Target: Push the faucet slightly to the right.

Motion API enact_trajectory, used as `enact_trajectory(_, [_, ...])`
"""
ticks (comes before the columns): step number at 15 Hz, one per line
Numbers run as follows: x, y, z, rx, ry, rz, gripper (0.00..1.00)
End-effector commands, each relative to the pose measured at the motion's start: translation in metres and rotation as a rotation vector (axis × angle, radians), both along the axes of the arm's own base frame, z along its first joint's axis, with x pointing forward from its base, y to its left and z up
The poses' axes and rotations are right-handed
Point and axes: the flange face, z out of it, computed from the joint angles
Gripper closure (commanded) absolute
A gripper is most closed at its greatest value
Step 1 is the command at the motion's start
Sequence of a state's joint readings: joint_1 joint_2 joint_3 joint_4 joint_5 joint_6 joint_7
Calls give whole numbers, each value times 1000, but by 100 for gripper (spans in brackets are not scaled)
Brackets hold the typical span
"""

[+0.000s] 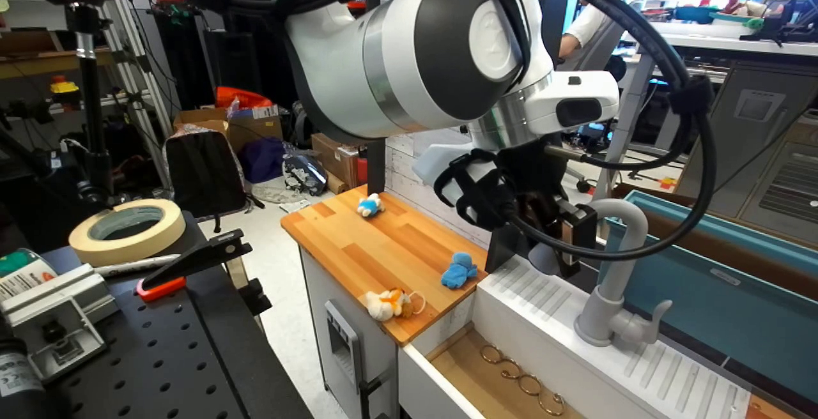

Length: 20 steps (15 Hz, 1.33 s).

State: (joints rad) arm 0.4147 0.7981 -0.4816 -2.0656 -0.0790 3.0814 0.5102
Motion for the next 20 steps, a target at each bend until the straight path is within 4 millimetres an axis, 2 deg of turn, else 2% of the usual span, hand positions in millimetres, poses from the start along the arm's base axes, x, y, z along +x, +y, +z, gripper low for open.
enact_trajectory(1, [-4,-9,3,-40,-38,0,73])
enact_trajectory(2, [-6,-12,5,-48,-41,-9,81])
enact_trajectory(7, [-24,-35,10,-62,-49,-72,81])
enact_trajectory(8, [-28,-42,12,-60,-43,-89,68])
enact_trajectory(9, [-32,-48,14,-57,-36,-96,31])
enact_trajectory(10, [-34,-51,16,-49,-37,-102,31])
enact_trajectory(12, [-39,-62,20,-48,-34,-125,19])
enact_trajectory(13, [-40,-67,22,-51,-34,-130,17])
enact_trajectory(14, [-42,-72,24,-51,-31,-135,42])
enact_trajectory(16, [-44,-80,30,-52,-33,-141,42])
enact_trajectory(17, [-45,-82,33,-48,-30,-142,23])
enact_trajectory(18, [-46,-82,35,-42,-28,-138,11])
enact_trajectory(20, [-50,-81,42,-26,-14,-120,4])
